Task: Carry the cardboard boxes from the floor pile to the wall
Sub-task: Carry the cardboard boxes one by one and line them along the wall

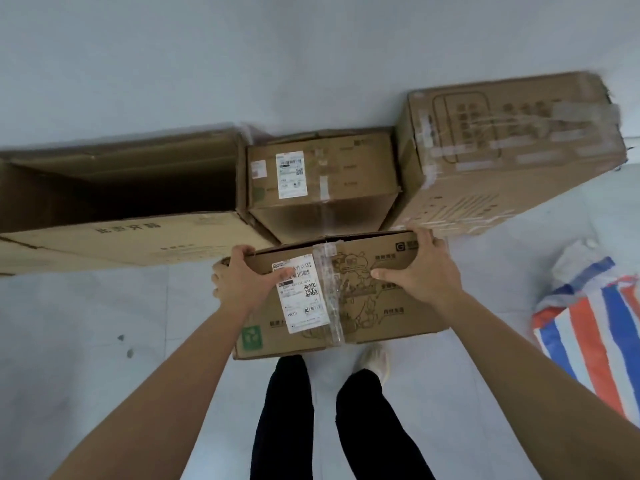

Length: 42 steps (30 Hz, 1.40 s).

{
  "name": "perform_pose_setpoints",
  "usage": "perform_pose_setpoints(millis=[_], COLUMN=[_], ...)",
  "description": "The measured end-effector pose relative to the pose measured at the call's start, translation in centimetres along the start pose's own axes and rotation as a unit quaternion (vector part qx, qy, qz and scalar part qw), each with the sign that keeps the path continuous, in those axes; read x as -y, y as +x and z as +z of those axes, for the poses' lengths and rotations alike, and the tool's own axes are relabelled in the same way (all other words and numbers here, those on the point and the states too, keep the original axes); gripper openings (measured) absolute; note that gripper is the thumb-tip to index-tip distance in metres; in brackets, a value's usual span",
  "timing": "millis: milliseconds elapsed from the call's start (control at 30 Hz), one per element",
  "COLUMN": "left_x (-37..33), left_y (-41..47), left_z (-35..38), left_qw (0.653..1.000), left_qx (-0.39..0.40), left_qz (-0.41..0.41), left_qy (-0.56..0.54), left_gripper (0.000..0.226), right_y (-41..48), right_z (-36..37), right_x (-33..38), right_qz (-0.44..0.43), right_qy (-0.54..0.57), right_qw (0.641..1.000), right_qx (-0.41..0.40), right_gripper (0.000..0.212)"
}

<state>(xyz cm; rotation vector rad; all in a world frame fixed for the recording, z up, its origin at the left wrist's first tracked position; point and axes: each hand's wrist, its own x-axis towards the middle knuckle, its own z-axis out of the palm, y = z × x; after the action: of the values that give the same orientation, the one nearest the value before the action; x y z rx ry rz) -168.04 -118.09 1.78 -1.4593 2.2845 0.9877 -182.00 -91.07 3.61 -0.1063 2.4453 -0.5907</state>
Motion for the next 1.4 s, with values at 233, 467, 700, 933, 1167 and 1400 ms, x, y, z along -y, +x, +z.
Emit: perform_pose_setpoints(millis=[233, 467, 700, 933, 1167, 1400], left_x=[-0.7, 3.1, 2.1, -7.0, -24.8, -34.0], left_y=[11.1, 12.4, 12.6, 8.5, -2.3, -19.7], left_z=[6.2, 10.4, 9.8, 2.6, -9.6, -16.5], left_qw=[0.998, 0.982, 0.976, 0.936, 0.844, 0.726], left_qx=[-0.002, 0.058, 0.055, -0.051, -0.059, -0.013], left_qz=[0.055, 0.091, 0.12, 0.333, 0.531, 0.679], left_qy=[-0.039, 0.156, 0.175, 0.101, -0.043, -0.111], left_gripper=[0.113, 0.085, 0.057, 0.034, 0.045, 0.051], right_y=[11.7, 13.1, 13.8, 8.7, -4.4, -21.5], right_z=[4.6, 11.0, 10.4, 3.3, -14.8, -25.7], right_x=[-1.5, -4.3, -3.0, 5.2, 13.0, 11.6], right_qz=[0.006, 0.084, 0.074, 0.0, -0.043, 0.035], right_qy=[0.074, -0.009, -0.101, 0.023, 0.074, 0.078], right_qw=[0.997, 0.991, 0.99, 0.995, 0.937, 0.848], right_qx=[-0.031, 0.105, 0.058, -0.097, -0.34, -0.523], right_gripper=[0.108, 0.136, 0.125, 0.055, 0.033, 0.049])
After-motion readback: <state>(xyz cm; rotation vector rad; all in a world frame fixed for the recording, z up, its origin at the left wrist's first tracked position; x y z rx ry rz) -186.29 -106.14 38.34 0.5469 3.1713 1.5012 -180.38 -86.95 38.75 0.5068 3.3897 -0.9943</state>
